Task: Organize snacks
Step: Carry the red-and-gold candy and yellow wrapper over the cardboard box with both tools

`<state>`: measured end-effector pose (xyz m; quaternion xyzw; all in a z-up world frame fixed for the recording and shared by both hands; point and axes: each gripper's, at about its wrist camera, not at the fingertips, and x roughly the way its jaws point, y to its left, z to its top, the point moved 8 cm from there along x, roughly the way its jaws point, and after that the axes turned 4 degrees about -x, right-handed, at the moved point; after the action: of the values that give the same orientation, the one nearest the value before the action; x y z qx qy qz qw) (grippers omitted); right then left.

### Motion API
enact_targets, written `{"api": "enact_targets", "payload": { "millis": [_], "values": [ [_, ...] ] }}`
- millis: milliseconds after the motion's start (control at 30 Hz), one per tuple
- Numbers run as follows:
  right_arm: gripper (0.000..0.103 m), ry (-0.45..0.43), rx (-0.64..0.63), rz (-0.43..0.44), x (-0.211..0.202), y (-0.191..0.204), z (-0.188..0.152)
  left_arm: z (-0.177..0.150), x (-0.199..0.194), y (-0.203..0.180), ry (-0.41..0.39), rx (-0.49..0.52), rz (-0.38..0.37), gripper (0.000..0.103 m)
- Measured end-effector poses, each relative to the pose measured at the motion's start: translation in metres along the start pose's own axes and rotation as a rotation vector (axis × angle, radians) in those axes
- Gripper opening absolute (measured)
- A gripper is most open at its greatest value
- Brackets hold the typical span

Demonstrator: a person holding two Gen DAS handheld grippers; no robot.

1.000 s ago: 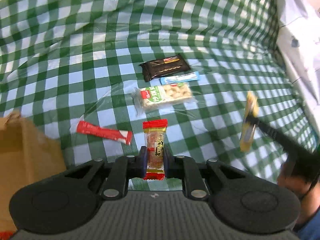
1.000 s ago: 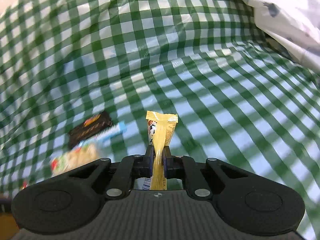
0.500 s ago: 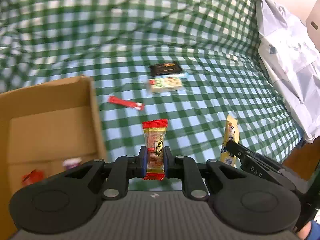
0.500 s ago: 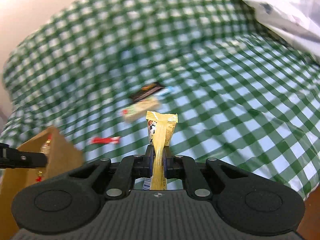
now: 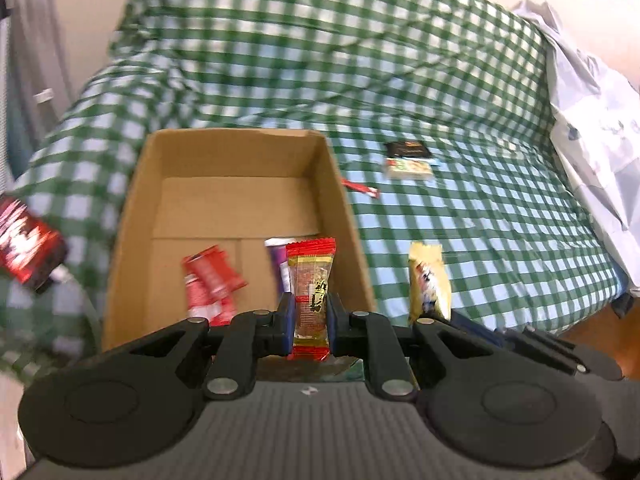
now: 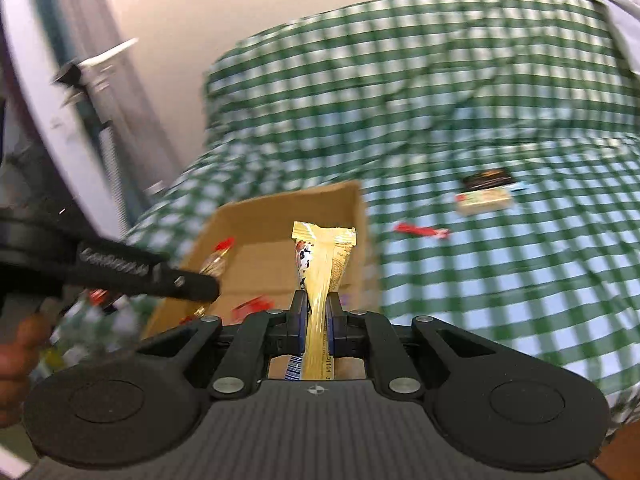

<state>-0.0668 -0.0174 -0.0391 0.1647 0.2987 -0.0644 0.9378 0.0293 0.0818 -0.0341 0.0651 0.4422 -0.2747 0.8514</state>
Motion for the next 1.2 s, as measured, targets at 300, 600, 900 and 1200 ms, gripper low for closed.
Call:
{"api": "enact_targets", "payload": {
  "millis": [300,600,900,1200],
  "values": [
    [0.010,0.001,-0.090,0.013,-0.026,0.051,-0.016,-0.046,-0.042,0.039,-0.050,-0.062,0.013,0.017],
    [0.010,0.006,-0.158,0.012,-0.035,0.076,-0.026,-0.061,-0.056,0.051,-0.073,-0.089,-0.007,0.017],
    [0.010,0.034,-0.163,-0.017,-0.028,0.076,-0.030,-0.060,-0.047,0.054,-0.060,-0.106,-0.030,0.017],
    [0.010,0.051,-0.175,-0.018,-0.020,0.079,-0.032,-0.058,-0.043,0.062,-0.060,-0.122,-0.020,0.017]
  ]
}}
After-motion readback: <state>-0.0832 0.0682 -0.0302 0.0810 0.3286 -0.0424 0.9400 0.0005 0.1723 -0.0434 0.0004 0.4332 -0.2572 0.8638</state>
